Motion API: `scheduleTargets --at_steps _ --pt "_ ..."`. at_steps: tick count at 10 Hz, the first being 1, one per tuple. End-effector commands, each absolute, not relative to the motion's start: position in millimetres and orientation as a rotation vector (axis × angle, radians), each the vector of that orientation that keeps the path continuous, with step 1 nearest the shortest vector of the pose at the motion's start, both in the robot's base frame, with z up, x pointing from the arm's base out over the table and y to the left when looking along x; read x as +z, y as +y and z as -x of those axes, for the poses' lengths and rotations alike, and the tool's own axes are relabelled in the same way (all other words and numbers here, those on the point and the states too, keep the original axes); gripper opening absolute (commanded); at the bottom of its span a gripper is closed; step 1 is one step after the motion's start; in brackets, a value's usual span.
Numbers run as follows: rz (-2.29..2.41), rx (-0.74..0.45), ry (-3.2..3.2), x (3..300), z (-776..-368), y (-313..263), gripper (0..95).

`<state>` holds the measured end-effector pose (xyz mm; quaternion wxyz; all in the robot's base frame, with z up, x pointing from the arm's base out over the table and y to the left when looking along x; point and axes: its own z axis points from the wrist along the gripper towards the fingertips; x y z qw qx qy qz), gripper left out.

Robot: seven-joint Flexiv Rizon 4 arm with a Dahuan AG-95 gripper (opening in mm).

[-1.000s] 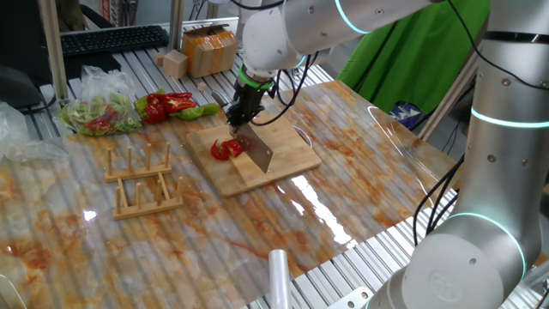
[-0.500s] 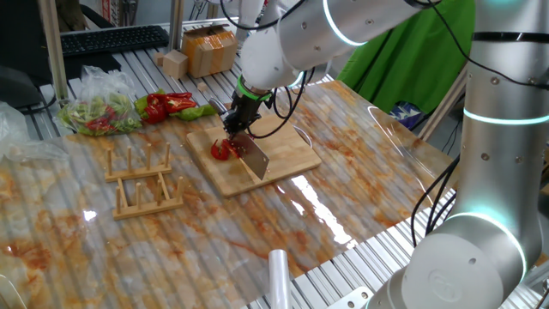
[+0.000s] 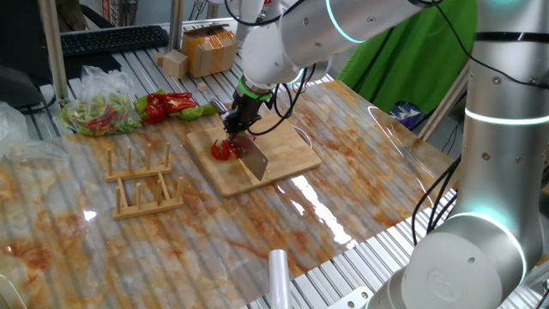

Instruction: Chop the chili peppers

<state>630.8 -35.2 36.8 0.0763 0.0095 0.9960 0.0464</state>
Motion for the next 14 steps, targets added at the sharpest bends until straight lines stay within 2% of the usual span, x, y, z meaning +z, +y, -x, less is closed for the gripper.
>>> scheduleTargets --at_steps 1,14 --pt "-0.016 0.131 3.006 49.5 -628.4 -37.7 0.0" --pt "-0.004 0.133 2.994 49.6 -646.0 -31.0 0.0"
